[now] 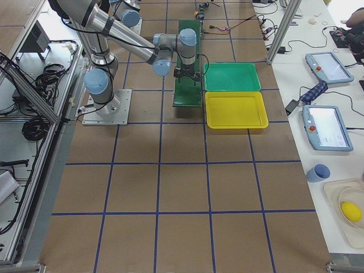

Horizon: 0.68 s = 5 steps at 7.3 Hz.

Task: Sort buttons by color to trays
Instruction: 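Move the left gripper back to the pile and grasp the green-capped button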

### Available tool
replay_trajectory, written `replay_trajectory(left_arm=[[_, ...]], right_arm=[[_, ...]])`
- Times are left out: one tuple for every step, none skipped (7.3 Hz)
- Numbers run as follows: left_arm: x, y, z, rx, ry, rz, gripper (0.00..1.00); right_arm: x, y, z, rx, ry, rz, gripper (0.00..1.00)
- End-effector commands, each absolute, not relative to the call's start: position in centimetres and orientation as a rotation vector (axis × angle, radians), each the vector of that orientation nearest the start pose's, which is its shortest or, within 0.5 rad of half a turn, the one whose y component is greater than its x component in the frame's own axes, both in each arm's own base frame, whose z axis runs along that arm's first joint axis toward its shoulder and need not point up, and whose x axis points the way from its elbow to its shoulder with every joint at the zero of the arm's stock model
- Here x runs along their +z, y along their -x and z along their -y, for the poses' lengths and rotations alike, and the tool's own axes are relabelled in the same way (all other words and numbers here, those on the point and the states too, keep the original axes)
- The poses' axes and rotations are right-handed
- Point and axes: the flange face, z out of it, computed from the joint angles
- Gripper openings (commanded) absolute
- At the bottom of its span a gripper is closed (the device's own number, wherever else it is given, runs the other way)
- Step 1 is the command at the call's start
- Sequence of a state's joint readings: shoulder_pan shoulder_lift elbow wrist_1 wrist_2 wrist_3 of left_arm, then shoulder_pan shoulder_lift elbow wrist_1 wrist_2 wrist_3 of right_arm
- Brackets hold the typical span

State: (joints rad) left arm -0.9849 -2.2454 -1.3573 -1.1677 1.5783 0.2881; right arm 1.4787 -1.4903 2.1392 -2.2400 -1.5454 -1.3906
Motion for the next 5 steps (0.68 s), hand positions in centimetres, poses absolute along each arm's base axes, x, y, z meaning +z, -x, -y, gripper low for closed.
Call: replay_trajectory(left_arm=[[18.6, -30.3, 65.4, 0.145, 0.516, -3.132, 1.00], [17.4, -29.9, 64.7, 0.199, 0.527, -3.144, 1.00], [16.7, -29.2, 63.9, 0.229, 0.529, -3.152, 1.00], [16.2, -29.2, 63.7, 0.235, 0.509, -3.155, 0.67], [15.9, -29.3, 63.6, 0.244, 0.509, -3.157, 0.37]], right_arm=[[25.1, -9.4, 46.1, -0.051, 1.903, -2.492, 1.00], [25.1, -9.4, 46.1, -0.051, 1.935, -2.468, 1.00], [25.1, -9.4, 46.3, -0.065, 1.942, -2.472, 1.00], [25.2, -9.4, 46.3, -0.081, 1.948, -2.479, 1.00], [25.1, -9.4, 46.3, -0.079, 1.948, -2.479, 1.00]])
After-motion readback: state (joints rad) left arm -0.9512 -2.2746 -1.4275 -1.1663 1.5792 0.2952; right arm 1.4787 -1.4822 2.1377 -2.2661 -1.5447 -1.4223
